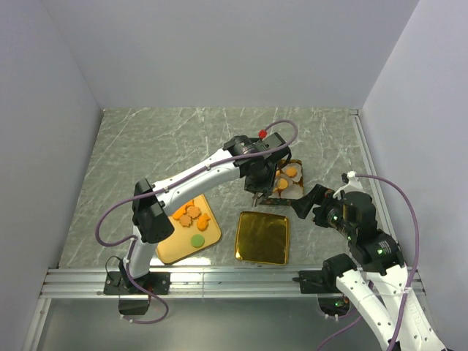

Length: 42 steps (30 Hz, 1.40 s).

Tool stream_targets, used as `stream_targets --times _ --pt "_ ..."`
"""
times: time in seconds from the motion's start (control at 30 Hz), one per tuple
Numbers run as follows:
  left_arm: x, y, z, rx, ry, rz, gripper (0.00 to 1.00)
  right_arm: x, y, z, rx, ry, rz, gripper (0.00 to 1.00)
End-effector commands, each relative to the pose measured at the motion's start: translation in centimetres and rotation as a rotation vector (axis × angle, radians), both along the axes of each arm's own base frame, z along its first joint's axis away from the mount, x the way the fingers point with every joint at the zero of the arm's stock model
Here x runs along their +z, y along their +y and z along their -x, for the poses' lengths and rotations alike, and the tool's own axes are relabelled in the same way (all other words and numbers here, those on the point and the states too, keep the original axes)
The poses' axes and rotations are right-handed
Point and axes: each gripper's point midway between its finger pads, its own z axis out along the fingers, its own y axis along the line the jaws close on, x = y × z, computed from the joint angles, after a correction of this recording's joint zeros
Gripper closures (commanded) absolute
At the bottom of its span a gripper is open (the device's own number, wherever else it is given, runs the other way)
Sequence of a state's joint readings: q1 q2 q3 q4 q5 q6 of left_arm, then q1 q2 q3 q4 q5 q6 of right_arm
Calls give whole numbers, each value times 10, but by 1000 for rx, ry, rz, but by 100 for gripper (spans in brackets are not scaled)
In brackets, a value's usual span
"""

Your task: Pack the cookies

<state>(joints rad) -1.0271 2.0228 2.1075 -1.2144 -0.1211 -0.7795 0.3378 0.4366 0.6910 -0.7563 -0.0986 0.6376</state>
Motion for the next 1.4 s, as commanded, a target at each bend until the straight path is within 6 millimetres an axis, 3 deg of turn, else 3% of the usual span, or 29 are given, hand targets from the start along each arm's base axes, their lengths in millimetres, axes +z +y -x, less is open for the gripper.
stream_targets --times 0.0,0.23,0.67,1.03,1.37 --pt "6 -4 -5 10 -46 12 59 6 2 -1 16 -22 2 0" --pt "3 -1 -7 18 -53 -5 53 7 3 -1 19 -24 0 0" --pt "8 0 -10 26 -69 -9 52 7 2 -1 16 -24 -1 0" --pt "43 5 -17 60 -120 30 51 6 3 -2 19 -22 -2 0" --pt "69 45 -20 139 -158 33 51 6 3 -2 22 -23 -3 0"
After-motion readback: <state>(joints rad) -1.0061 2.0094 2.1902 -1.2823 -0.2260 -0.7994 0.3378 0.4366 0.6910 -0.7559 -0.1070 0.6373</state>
